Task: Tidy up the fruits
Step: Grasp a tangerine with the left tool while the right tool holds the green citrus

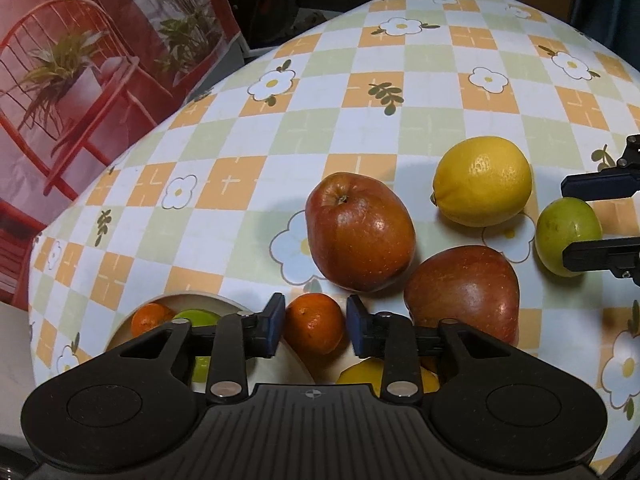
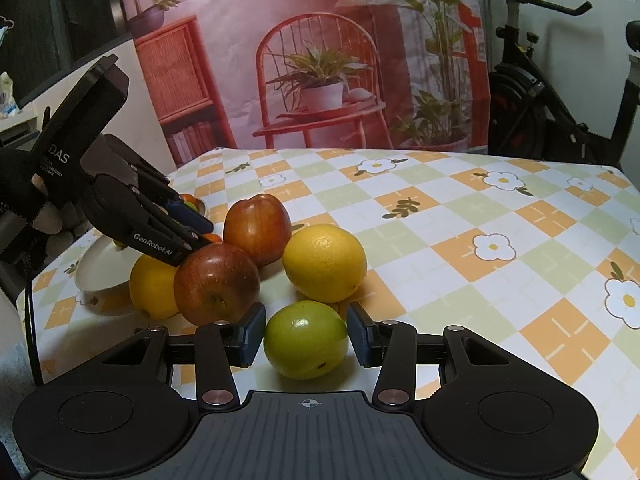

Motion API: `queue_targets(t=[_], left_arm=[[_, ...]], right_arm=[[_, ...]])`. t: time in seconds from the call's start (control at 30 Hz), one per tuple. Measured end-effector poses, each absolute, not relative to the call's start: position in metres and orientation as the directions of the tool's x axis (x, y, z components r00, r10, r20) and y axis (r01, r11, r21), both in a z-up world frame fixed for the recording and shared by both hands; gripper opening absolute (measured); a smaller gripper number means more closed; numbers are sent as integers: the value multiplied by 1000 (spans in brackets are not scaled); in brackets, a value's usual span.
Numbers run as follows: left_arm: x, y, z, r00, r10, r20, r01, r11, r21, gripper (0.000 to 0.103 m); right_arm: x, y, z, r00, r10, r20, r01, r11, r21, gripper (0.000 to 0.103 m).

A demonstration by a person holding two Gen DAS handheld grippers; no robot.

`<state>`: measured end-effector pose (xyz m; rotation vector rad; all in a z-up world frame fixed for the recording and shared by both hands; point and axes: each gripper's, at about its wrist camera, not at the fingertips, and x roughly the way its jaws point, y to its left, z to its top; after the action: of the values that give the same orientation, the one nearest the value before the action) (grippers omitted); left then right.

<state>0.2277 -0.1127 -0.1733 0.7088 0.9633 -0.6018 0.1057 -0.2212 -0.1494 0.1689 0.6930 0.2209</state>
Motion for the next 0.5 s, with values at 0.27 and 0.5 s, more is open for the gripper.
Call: queue_targets(t=[0.27, 0.5], left_arm=[[218, -105, -170, 411, -226, -883, 737, 652, 176, 33], [221, -104, -171, 399, -240, -885, 724, 675, 143, 35]], right_arm=[[106, -222, -149, 747, 258, -612, -145, 963, 229, 41], [106, -222, -149, 747, 259, -613, -144, 962, 231, 41]])
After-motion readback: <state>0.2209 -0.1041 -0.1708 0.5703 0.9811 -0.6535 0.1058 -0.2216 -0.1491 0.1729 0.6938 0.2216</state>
